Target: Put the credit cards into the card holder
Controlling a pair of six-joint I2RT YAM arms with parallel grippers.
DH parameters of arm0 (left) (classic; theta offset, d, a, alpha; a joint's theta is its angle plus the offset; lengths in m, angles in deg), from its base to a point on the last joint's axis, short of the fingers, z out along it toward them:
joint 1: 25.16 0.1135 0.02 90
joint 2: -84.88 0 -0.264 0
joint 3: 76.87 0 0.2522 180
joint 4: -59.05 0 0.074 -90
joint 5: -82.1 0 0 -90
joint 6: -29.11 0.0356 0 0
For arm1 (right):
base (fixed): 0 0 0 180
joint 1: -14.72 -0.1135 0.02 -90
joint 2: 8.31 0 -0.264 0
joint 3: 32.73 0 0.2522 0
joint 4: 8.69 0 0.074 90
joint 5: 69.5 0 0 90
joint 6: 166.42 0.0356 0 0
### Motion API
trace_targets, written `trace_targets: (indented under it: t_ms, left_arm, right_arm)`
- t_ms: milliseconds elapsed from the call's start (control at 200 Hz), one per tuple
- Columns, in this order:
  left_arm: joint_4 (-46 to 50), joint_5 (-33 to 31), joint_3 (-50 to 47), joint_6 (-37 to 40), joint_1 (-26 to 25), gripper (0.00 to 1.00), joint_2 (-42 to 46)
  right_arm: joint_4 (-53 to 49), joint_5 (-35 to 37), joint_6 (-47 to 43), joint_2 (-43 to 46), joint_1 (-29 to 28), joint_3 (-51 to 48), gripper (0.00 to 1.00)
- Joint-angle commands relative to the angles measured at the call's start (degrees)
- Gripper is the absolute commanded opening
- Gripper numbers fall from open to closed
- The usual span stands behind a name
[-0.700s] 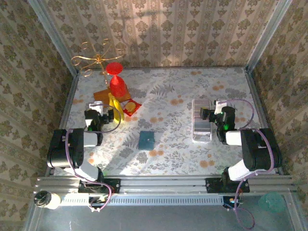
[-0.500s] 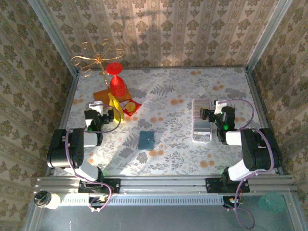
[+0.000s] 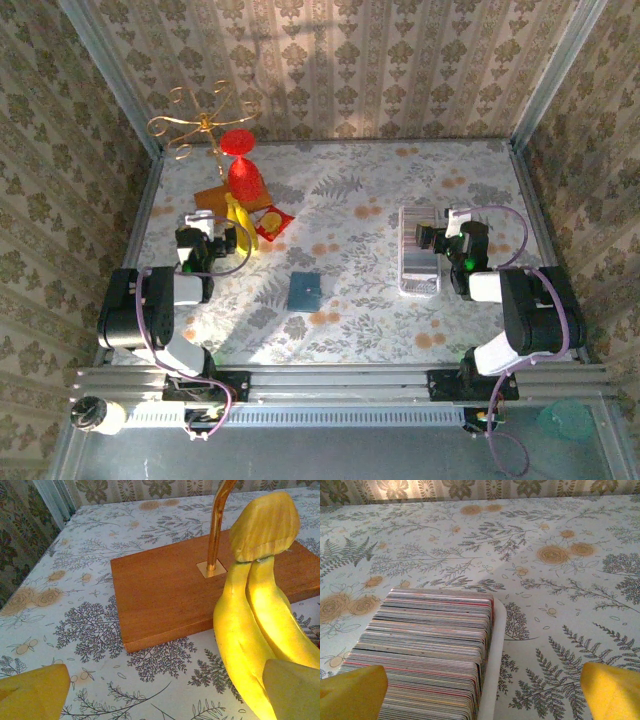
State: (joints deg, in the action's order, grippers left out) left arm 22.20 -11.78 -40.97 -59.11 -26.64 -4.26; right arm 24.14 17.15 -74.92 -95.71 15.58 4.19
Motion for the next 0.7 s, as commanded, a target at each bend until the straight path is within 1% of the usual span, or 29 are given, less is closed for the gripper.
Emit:
trace_targets:
  t_ms: [0,290,385,440,510,620,660,695]
  left_arm:
    - [-1.7,0.0,0.3,1.0,-0.1,1.00,0.1]
    - [-2.1,0.6,0.1,1.3,-0.1,1.00,0.3]
    - [-1.3,2.1,0.0,1.9,-0.2,1.00,1.5]
    - [0.0,2.4,-0.2,2.1,-0.2,1.00,3.9]
    - [5.6,1.7,0.6,1.5,-0.2,1.00,8.6]
    - [18.3,0.2,2.6,-0.6,-0.2,1.00,16.8]
    - [23.5,-1.1,3.6,-2.5,-0.3,1.00,20.1]
    - [30.0,-2.8,5.1,-5.4,-0.4,1.00,23.3]
  right_arm:
    - [1.8,1.3,0.2,-0.1,-0.3,0.4,1.00]
    - [2.0,1.7,0.4,0.0,-0.3,0.3,1.00]
    - [-2.8,5.7,2.0,2.2,-0.2,1.8,1.00]
    - [-6.5,5.8,1.9,4.3,-0.2,2.8,1.00]
    - [-12.5,5.4,0.8,7.2,-0.4,4.1,1.00]
    - [-23.7,7.4,0.8,18.3,-0.2,4.7,1.00]
    - [-27.6,9.1,2.2,22.5,-0.2,4.5,1.00]
    - [-32.2,11.4,4.9,26.1,-0.2,5.0,1.00]
